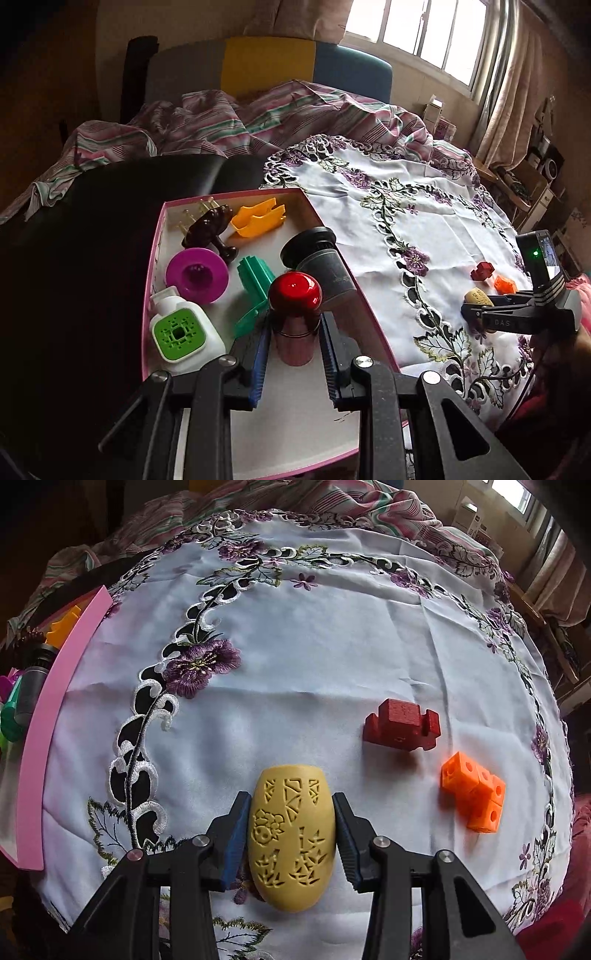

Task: Organize rigid objects
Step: 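Lower the red cylinder into the tray and open the left gripper while the right gripper grasps the yellow sponge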

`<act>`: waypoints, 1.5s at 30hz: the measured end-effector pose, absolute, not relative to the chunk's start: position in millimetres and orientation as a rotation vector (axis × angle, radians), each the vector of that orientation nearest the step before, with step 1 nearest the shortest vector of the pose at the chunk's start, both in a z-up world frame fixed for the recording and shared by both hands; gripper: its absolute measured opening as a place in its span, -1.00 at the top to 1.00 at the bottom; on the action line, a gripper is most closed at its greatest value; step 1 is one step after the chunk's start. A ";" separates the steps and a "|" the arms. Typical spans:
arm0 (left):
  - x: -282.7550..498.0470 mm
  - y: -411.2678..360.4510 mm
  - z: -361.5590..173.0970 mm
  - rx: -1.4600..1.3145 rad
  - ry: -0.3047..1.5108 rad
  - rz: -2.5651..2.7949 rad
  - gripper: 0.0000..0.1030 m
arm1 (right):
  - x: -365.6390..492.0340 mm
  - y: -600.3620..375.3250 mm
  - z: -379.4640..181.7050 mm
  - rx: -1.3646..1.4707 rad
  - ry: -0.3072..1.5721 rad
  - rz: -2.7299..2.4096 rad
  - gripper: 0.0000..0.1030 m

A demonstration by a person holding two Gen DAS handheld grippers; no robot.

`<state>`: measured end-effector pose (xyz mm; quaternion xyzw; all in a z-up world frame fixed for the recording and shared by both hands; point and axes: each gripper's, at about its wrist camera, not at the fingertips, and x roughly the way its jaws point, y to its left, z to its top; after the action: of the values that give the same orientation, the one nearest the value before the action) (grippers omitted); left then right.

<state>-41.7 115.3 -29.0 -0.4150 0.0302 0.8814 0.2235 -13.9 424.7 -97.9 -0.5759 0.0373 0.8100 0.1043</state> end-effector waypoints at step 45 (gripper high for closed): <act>-69.3 139.6 -79.8 -1.378 -0.174 2.189 0.25 | -14.1 420.1 -97.9 -1.689 0.056 2.397 0.15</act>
<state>-69.3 139.6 -79.8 -0.5118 -0.0648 0.8126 0.2712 -14.1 420.1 -97.9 -0.5728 0.0190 0.8128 0.1039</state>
